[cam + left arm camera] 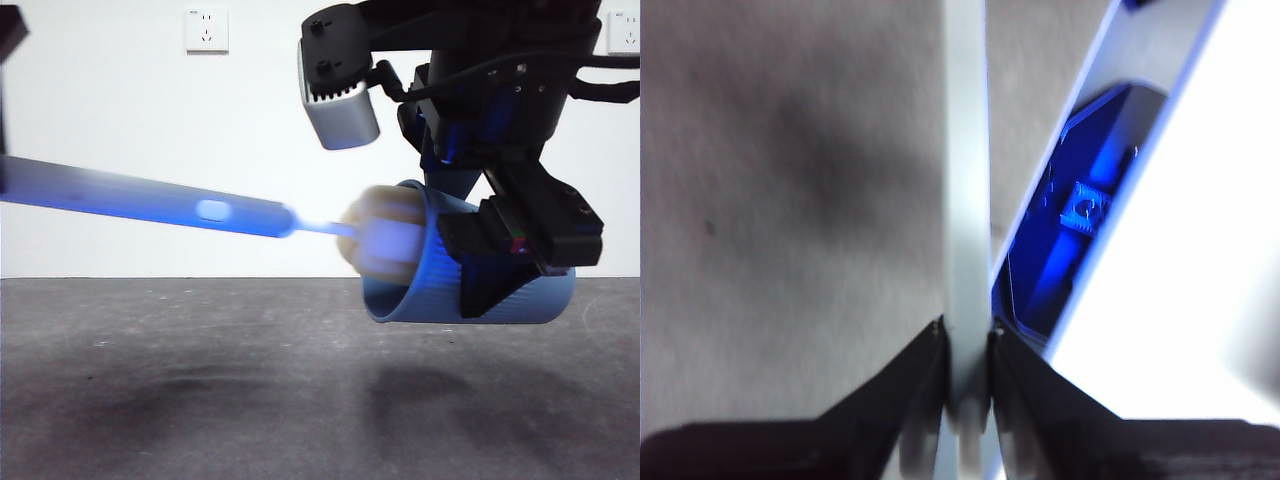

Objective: Pick up the cup brush,pick up the cup,insert the brush into the cup,clean the cup,put the cup brush back,put the cup back to the fixed position on the table

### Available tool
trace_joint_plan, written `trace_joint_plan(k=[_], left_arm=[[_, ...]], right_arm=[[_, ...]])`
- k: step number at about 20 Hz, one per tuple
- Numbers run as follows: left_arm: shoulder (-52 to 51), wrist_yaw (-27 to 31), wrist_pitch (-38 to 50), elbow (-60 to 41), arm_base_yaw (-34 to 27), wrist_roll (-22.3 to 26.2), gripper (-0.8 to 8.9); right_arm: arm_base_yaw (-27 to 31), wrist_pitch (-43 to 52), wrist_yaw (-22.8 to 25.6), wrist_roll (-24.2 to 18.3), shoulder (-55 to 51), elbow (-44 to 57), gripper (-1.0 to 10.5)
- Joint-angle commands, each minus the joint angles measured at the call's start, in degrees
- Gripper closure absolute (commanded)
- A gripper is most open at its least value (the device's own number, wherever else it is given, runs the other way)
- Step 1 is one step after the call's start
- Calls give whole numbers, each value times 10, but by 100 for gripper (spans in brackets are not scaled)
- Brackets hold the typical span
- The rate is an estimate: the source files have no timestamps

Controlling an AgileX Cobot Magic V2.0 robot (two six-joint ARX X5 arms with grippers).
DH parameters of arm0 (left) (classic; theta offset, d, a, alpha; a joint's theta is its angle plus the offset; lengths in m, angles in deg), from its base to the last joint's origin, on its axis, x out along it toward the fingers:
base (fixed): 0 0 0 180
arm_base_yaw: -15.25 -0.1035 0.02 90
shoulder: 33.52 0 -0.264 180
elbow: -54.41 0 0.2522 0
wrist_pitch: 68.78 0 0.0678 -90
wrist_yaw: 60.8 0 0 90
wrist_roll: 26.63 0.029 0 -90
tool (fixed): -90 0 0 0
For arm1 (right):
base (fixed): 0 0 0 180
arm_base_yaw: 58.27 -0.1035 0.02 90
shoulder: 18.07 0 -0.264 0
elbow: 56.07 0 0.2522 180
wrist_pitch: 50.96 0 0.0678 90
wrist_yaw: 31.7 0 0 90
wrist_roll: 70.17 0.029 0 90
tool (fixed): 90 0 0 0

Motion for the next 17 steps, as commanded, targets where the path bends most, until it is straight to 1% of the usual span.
trace_joint_plan(k=[1,3,5,8,11,13,15,17], left_arm=[[19,-18,28,-1,3,-3,822],[44,-30,54,-1,4,-3,822],[68,-32,87,-1,9,-4,822],[92,-33,122,-1,14,-8,822],[91,-27,108,-1,13,-8,822],[85,8,78,-1,4,-8,822],[75,33,50,-1,-2,-11,822],[57,38,37,-1,-16,-18,822]], right_arm=[[-5,15,-3,7,5,1,962],[-9,28,-3,7,5,1,962],[-14,31,-18,8,5,1,962],[-20,32,-17,9,5,1,962],[-19,32,-12,10,5,1,962],[-16,28,-12,15,5,1,962],[-8,21,-10,32,5,1,962],[4,19,1,58,3,1,962]])
